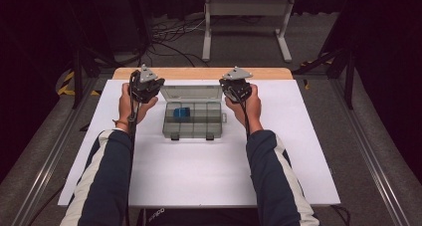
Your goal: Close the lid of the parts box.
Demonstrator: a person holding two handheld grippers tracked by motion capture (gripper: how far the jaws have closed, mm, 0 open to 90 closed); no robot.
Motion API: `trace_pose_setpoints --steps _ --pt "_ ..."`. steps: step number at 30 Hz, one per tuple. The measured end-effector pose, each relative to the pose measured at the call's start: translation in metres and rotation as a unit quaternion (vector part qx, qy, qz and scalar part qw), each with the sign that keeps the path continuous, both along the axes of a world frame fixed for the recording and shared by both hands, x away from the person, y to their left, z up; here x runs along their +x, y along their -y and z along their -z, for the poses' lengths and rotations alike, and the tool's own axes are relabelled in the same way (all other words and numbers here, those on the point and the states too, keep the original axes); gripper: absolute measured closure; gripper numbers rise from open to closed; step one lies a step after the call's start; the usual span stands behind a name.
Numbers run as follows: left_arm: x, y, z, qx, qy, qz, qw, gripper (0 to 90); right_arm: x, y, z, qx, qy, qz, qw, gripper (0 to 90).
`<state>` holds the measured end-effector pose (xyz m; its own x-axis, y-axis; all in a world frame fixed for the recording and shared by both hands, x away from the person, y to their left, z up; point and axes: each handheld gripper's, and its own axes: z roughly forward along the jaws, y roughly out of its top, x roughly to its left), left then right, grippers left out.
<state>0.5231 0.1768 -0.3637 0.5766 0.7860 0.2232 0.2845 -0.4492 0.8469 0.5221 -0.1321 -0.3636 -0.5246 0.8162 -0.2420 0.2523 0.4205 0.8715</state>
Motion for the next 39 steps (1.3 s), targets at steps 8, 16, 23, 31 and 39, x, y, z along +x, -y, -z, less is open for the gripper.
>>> trace_pose_setpoints --steps 8,16,23,31,39 --pt "-0.002 -0.001 0.003 -0.011 0.000 0.002 0.9999 89.6 -0.004 0.002 0.003 0.014 -0.002 -0.006 0.9999 90.0" --pt "-0.007 -0.002 0.005 -0.008 0.000 0.005 1.0000 89.6 -0.009 0.002 0.006 0.016 -0.004 -0.009 0.9998 90.0" --pt "-0.011 -0.002 0.007 -0.006 0.003 0.008 0.9999 89.5 -0.012 0.002 0.007 0.014 -0.004 -0.013 0.9998 90.0" --pt "-0.015 -0.002 0.008 0.000 0.006 0.008 0.9999 89.6 -0.015 0.002 0.009 0.013 -0.008 -0.015 0.9998 90.0" --pt "-0.017 -0.002 0.010 0.000 0.006 0.012 0.9999 89.6 -0.017 0.003 0.010 0.014 -0.009 -0.015 0.9997 90.0"
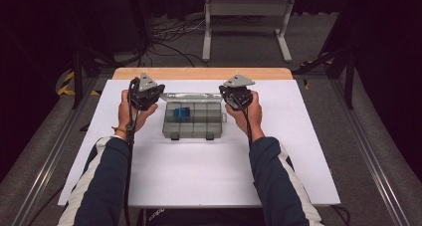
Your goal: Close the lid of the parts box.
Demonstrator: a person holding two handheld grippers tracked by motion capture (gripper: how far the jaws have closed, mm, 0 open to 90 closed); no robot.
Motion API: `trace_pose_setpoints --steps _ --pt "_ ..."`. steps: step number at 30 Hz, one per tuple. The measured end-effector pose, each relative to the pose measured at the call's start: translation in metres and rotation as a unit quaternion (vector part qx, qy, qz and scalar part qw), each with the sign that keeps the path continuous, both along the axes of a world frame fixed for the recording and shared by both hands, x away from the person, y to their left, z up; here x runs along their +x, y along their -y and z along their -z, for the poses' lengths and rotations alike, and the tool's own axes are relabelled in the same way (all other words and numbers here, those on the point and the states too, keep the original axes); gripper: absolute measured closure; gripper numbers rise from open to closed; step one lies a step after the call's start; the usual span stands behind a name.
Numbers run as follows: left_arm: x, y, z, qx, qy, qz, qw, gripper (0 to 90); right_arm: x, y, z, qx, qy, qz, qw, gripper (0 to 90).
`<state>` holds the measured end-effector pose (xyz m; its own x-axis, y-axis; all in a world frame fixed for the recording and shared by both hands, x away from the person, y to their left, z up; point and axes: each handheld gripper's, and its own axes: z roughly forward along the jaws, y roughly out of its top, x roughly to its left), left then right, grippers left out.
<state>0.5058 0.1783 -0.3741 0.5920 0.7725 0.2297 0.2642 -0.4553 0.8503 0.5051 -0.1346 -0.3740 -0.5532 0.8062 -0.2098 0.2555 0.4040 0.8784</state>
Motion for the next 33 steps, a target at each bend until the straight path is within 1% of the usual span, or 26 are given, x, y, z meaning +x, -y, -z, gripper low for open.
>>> trace_pose_setpoints --steps 10,12,13,18,20,21,22,23,26,27,29,30,31,32,33 --pt "-0.005 0.000 0.003 0.004 0.003 0.000 1.0000 89.6 -0.004 0.000 0.003 0.000 -0.004 -0.003 1.0000 90.0" --pt "-0.007 0.000 0.004 0.001 0.000 0.000 1.0000 89.6 -0.005 0.000 0.003 -0.001 -0.003 -0.004 1.0000 90.0" --pt "-0.008 0.000 0.005 0.005 0.004 0.000 1.0000 89.6 -0.006 0.001 0.004 -0.002 -0.003 -0.005 1.0000 90.0" --pt "-0.011 0.000 0.007 0.005 0.004 0.001 1.0000 89.0 -0.009 0.000 0.006 -0.006 -0.004 -0.009 0.9999 90.0" --pt "-0.015 0.000 0.008 0.004 0.003 0.007 1.0000 89.0 -0.012 0.000 0.007 -0.008 -0.007 -0.015 0.9998 90.0" --pt "-0.015 -0.001 0.008 0.008 0.008 0.009 0.9999 89.0 -0.013 0.001 0.008 -0.011 -0.008 -0.018 0.9997 90.0" --pt "-0.017 0.000 0.009 0.004 0.006 0.011 0.9999 89.0 -0.015 0.001 0.008 -0.013 -0.007 -0.020 0.9997 90.0" --pt "-0.018 -0.001 0.009 0.005 0.004 0.014 0.9999 89.0 -0.016 0.002 0.009 -0.013 -0.007 -0.023 0.9996 90.0" --pt "-0.021 -0.001 0.010 0.008 0.010 0.017 0.9998 88.7 -0.019 0.002 0.010 -0.017 -0.008 -0.026 0.9995 90.0" --pt "-0.024 -0.001 0.012 0.002 0.007 0.020 0.9998 88.7 -0.020 0.003 0.010 -0.016 -0.009 -0.028 0.9994 90.0" --pt "-0.028 -0.001 0.014 0.008 0.008 0.028 0.9995 88.6 -0.024 0.005 0.012 -0.012 -0.014 -0.038 0.9991 90.0" --pt "-0.030 -0.001 0.015 0.007 0.006 0.031 0.9995 88.6 -0.026 0.006 0.013 -0.013 -0.017 -0.044 0.9988 90.0" --pt "-0.030 -0.001 0.015 0.007 0.006 0.031 0.9995 88.6 -0.026 0.006 0.013 -0.013 -0.017 -0.044 0.9988 90.0" --pt "-0.032 -0.001 0.015 0.010 0.007 0.037 0.9992 88.6 -0.029 0.006 0.014 -0.016 -0.019 -0.052 0.9983 90.0" --pt "-0.034 -0.001 0.016 0.012 0.010 0.037 0.9992 88.6 -0.029 0.006 0.014 -0.016 -0.019 -0.052 0.9983 90.0"
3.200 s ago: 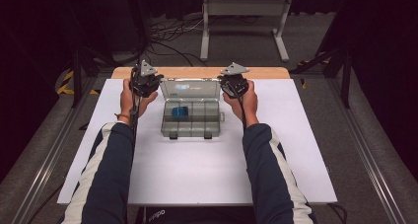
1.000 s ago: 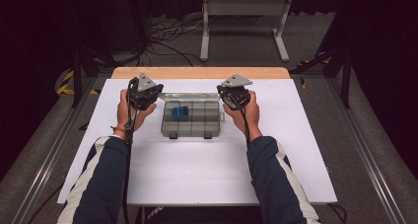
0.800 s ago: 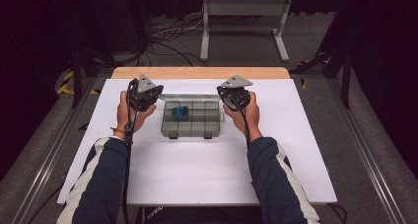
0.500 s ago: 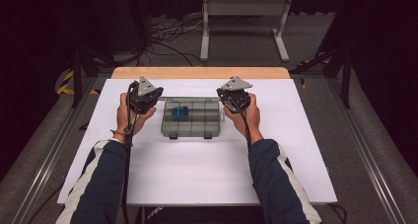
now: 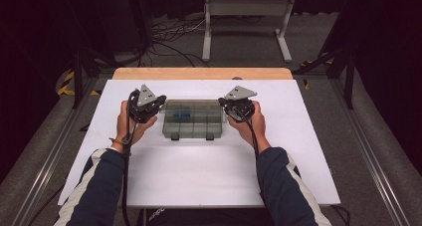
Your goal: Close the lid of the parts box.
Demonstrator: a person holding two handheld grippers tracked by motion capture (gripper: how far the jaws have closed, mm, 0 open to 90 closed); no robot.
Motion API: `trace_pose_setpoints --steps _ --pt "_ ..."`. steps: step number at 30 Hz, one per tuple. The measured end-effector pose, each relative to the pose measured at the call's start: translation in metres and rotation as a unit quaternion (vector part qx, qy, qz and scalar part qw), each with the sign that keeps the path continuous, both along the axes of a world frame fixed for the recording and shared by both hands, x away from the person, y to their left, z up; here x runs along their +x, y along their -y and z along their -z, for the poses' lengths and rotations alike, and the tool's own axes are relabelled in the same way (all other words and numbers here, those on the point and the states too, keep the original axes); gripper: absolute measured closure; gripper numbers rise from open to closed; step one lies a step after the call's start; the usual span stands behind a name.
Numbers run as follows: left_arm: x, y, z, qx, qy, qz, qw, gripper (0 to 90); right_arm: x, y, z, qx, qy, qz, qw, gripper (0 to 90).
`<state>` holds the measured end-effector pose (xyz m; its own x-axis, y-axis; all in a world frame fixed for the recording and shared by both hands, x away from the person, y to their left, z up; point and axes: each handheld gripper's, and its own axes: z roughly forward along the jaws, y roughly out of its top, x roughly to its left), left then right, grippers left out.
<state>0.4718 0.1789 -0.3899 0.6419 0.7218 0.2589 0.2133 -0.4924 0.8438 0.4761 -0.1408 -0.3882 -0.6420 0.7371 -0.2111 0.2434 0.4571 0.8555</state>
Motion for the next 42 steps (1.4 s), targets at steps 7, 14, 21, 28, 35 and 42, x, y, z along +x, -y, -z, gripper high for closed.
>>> trace_pose_setpoints --steps 7,14,21,28,35,42 --pt "-0.009 0.000 0.005 0.008 0.000 0.017 0.9998 88.4 -0.006 0.000 0.002 -0.002 -0.014 -0.021 0.9997 90.0" --pt "-0.017 0.002 0.013 0.022 -0.004 0.038 0.9990 89.1 -0.014 -0.001 0.007 -0.019 -0.034 -0.049 0.9980 90.0" --pt "-0.024 0.002 0.018 0.039 -0.004 0.053 0.9978 89.2 -0.018 -0.002 0.014 -0.024 -0.042 -0.060 0.9970 90.0" --pt "-0.028 0.003 0.020 0.042 -0.006 0.064 0.9970 89.3 -0.022 0.000 0.015 -0.026 -0.042 -0.062 0.9968 90.0" --pt "-0.030 0.004 0.026 0.042 -0.013 0.070 0.9966 89.3 -0.023 0.002 0.020 -0.022 -0.049 -0.063 0.9966 90.0" --pt "-0.032 0.003 0.032 0.038 -0.019 0.077 0.9961 89.6 -0.025 0.003 0.025 -0.026 -0.053 -0.069 0.9959 90.0"
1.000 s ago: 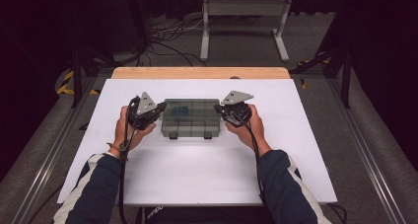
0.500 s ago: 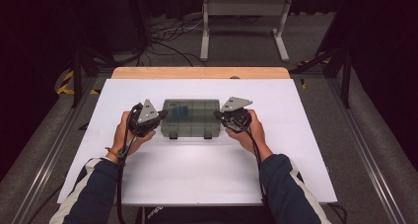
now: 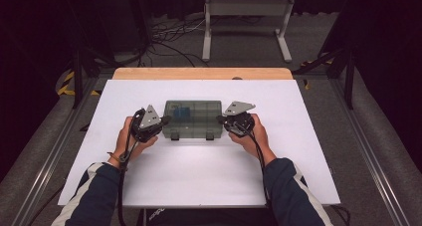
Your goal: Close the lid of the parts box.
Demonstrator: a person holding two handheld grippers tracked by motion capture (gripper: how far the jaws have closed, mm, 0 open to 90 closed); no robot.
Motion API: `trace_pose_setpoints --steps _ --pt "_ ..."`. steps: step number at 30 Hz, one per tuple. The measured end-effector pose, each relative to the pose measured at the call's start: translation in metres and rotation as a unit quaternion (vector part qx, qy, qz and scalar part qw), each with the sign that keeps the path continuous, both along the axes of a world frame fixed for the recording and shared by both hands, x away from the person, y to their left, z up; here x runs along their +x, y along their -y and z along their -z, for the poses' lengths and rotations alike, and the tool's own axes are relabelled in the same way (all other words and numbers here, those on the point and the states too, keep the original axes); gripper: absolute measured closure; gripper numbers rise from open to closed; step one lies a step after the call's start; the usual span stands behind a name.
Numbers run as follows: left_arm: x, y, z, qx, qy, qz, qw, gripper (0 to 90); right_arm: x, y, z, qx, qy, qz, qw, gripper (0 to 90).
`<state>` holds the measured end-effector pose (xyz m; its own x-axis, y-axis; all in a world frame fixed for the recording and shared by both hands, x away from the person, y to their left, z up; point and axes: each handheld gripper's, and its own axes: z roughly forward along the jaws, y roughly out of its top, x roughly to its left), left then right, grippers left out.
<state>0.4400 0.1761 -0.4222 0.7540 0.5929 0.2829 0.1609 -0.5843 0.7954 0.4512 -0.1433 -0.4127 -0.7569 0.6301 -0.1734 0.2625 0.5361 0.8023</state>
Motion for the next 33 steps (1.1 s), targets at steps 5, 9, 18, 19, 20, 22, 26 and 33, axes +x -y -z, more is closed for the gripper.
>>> trace_pose_setpoints --steps 5,9,18,19,20,22,26,33 --pt "0.000 0.000 0.003 -0.005 -0.004 0.001 1.0000 89.6 -0.001 -0.001 0.004 -0.003 0.000 -0.001 1.0000 90.0" --pt "0.000 -0.001 0.004 -0.005 -0.004 0.001 1.0000 89.6 -0.001 -0.001 0.008 0.001 -0.004 0.000 1.0000 90.0" --pt "0.002 0.000 0.010 -0.003 -0.013 0.000 0.9999 89.7 -0.002 0.000 0.010 0.008 -0.005 -0.001 1.0000 90.0" --pt "0.002 0.000 0.010 -0.003 -0.013 0.001 0.9999 89.7 -0.002 -0.001 0.011 0.009 -0.005 -0.001 0.9999 90.0" --pt "0.002 0.001 0.010 -0.003 -0.013 0.002 0.9999 89.8 -0.003 -0.001 0.011 0.010 -0.006 0.000 0.9999 90.0" --pt "0.002 0.001 0.011 0.000 -0.011 0.002 0.9999 89.8 -0.003 -0.001 0.012 0.010 -0.006 0.000 0.9999 90.0" --pt "0.002 0.002 0.015 -0.003 -0.018 0.006 0.9998 89.7 -0.003 0.000 0.013 0.014 -0.006 -0.002 0.9999 90.0" --pt "0.000 0.004 0.017 -0.010 -0.020 0.010 0.9997 89.7 -0.006 0.001 0.014 0.017 -0.003 -0.001 0.9998 90.0"
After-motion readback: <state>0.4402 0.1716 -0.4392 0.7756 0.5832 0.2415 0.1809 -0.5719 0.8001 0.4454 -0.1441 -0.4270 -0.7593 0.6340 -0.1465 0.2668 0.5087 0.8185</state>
